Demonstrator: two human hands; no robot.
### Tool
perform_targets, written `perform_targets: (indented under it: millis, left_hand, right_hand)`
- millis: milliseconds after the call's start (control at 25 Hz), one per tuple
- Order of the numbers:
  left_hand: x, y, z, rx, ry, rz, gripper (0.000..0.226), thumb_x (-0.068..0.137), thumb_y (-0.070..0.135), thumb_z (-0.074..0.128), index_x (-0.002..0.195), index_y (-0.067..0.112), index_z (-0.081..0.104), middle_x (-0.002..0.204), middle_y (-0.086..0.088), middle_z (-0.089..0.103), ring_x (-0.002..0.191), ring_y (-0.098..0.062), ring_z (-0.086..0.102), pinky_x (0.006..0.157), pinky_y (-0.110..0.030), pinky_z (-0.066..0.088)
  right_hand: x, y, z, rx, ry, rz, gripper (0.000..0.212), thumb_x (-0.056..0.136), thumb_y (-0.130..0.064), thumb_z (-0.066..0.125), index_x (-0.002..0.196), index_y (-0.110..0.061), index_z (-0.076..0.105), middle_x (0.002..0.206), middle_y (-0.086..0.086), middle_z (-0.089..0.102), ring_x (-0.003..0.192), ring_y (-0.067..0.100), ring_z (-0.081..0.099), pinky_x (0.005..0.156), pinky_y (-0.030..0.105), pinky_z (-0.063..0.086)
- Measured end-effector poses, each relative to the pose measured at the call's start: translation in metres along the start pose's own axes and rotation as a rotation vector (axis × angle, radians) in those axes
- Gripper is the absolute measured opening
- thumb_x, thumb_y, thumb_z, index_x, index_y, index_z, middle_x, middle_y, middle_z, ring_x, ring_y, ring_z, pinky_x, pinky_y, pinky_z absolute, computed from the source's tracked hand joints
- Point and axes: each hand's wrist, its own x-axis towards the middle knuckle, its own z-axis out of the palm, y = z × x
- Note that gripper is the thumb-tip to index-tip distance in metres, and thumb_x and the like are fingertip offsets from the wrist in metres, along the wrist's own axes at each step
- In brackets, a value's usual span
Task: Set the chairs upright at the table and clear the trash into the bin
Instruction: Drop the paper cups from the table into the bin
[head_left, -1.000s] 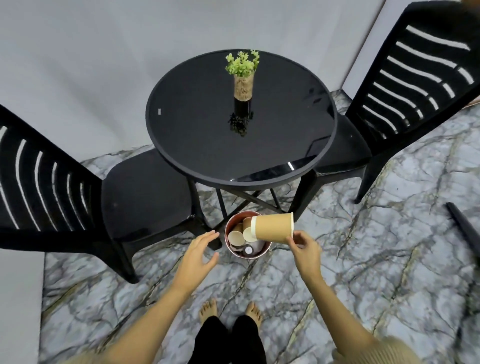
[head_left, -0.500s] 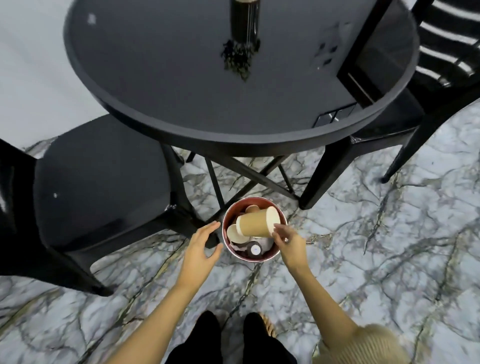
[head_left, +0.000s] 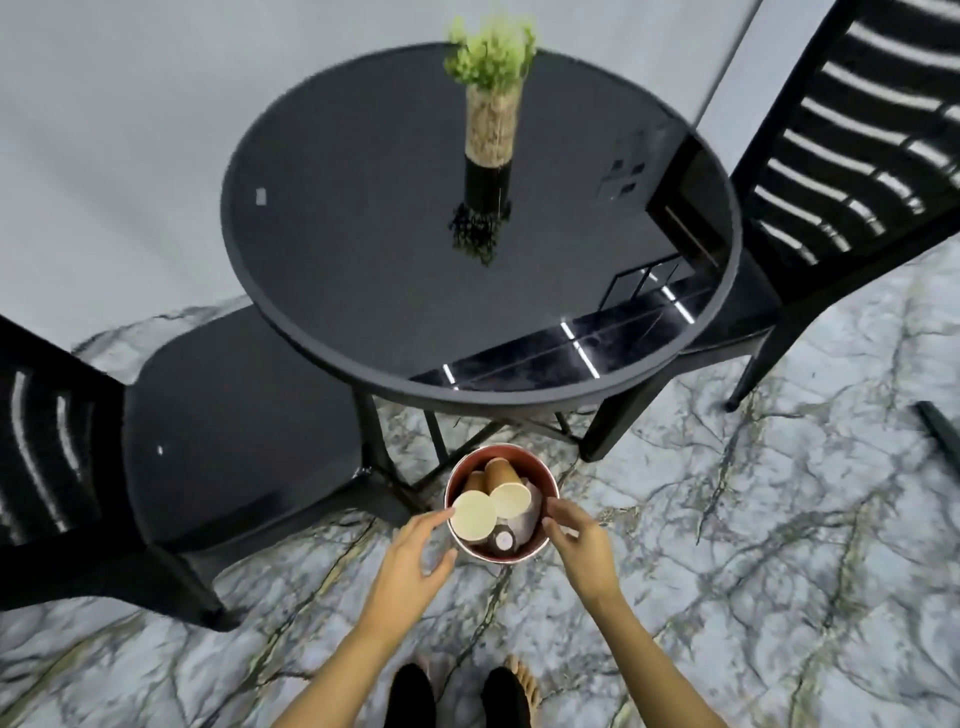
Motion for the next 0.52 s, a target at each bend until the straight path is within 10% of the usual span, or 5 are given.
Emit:
perform_targets:
  millis: [200,520]
  left_hand:
    - [-0.036,0.071,-0.062,-0.005,0.023,0.081,0.048,0.089,0.014,0.059,0.109,0.053,0.04,0.108,0.049,0.044,0.108,0.029,0.037,0.093,-0.002,0.031]
    - [-0.041,0.146,-0.153,0.034,0.137,0.262,0.042,0.092,0.021,0.056,0.132,0.027,0.045,0.129,0.019,0.045,0.125,-0.001,0.041,0.106,-0.019,0.031]
  right_hand:
    - [-0.049,-0.101,-0.028,0.041,-0.003,-0.131,0.024,0.086,-0.009,0.061,0.108,-0.019,0.062,0.101,-0.006,0.065,0.095,0.005,0.061,0.076,0.006,0.048]
    - [-0.086,-0.22,-0.055,0.041,0.044,-0.361,0.025,0.087,-0.012,0.061,0.107,-0.027,0.058,0.102,-0.008,0.063,0.096,0.005,0.061,0.082,0.012,0.049]
